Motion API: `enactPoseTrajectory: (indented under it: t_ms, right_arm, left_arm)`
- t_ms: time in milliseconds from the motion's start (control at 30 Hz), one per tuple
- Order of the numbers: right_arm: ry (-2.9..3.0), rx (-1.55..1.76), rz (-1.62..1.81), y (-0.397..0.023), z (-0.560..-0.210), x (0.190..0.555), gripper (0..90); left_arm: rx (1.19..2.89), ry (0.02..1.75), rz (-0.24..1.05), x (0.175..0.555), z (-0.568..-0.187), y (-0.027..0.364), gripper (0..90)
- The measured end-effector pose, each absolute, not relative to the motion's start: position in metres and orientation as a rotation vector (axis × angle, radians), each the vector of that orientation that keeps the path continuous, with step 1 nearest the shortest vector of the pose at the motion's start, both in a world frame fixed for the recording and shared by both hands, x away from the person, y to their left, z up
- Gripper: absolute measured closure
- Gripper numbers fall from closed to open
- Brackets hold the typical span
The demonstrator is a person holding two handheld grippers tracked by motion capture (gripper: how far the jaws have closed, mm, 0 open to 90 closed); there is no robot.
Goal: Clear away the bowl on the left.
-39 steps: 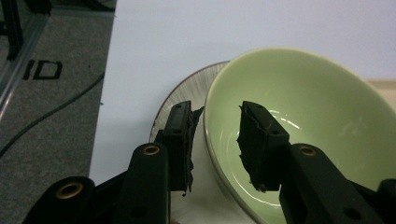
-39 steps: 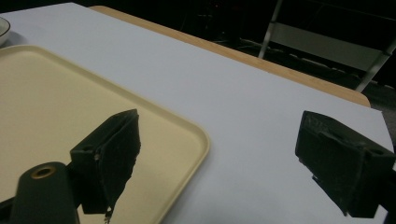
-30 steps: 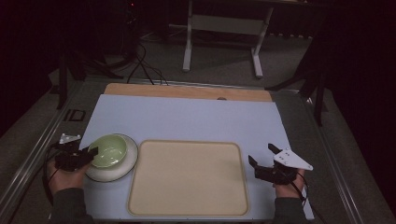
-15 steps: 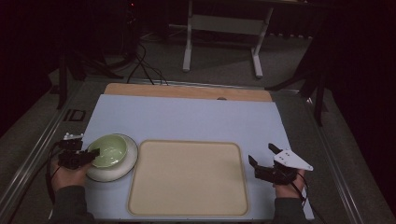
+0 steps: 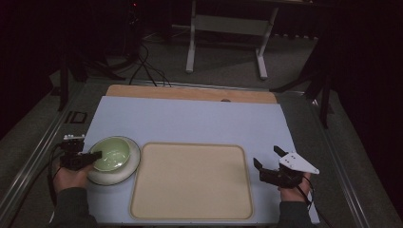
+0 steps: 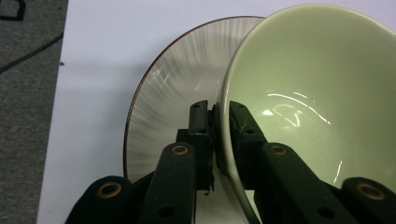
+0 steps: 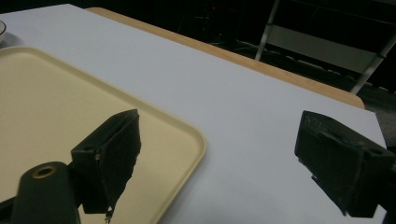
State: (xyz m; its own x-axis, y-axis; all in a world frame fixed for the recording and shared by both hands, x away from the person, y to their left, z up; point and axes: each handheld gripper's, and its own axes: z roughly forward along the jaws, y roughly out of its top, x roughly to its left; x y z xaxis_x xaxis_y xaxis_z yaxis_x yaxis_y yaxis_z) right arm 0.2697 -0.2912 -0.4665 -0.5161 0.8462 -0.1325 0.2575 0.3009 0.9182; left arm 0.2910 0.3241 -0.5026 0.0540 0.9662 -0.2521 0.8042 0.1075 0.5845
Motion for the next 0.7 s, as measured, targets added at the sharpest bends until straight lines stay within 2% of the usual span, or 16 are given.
enactPoseTrajectory:
  t_ms: [700]
  right_arm:
    - [1.926, 0.99, 1.216, -0.2939, -0.4651, 0.2691, 14.0]
  left_arm:
    - [1.652, 1.754, 0.272, 0.2864, -0.5012, 0.3284, 83.4]
